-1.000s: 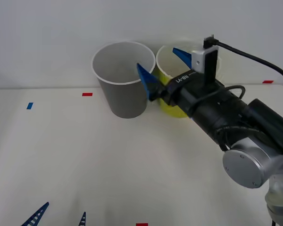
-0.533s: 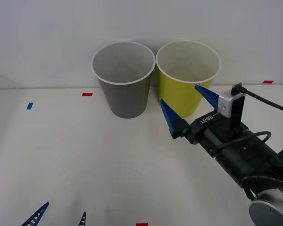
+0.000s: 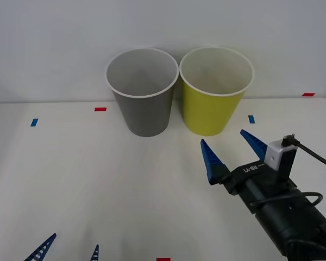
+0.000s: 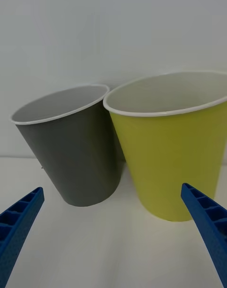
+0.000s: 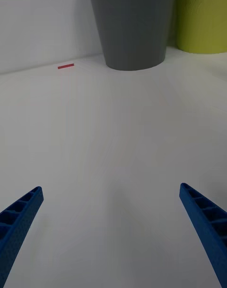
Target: Put cans in the gray bin and PET bottles in the light green bin.
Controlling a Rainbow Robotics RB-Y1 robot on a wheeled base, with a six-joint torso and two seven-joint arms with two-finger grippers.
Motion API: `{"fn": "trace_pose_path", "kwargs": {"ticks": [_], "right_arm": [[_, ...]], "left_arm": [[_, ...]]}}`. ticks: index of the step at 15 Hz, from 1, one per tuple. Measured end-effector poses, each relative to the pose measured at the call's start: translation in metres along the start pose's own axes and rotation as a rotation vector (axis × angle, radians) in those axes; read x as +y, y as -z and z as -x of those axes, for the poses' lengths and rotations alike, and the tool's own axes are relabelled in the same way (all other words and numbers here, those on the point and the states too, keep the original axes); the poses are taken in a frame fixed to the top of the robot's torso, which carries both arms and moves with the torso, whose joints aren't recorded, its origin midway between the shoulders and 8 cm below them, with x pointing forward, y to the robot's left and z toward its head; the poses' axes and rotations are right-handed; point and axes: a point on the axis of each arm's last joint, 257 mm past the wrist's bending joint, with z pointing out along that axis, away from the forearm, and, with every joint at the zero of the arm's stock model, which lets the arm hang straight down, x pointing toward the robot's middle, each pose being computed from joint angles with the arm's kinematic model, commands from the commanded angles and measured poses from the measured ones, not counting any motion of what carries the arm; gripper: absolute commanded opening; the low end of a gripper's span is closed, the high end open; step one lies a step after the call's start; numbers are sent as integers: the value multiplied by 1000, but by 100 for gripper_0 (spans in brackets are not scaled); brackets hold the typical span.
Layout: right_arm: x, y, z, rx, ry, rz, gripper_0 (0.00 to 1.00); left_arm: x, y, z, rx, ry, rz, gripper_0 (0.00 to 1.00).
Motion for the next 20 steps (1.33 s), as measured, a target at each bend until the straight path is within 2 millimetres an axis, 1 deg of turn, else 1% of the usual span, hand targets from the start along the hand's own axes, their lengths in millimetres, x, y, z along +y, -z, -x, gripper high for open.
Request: {"fn": "trace_pose_path", "kwargs": {"ticks": [2,5,8,11,12,13,17,20], "right_arm": [[0,2,-3,4,1,-9,100],[-10,2,-7,9,97,-50,100],[-26,4,-20,-9,130,-98,100],[-35,14,-35,-47,121,-95,100],[-38,22,-44,-43,136,-89,100],[-42,35,-56,-17,159,-85,100],[-58,90,-96,99,212,-115,100],[-63,129,-118,167,212,-149,100]], "left_arm": [[0,0,0,0,0,0,100],[0,0,0,0,0,0,100],[0,0,0,0,0,0,100],[0,0,0,0,0,0,100],[0,0,0,0,0,0,100],[0,0,0,0,0,0,100],[0,0,0,0,0,0,100],[0,0,0,0,0,0,100]]}}
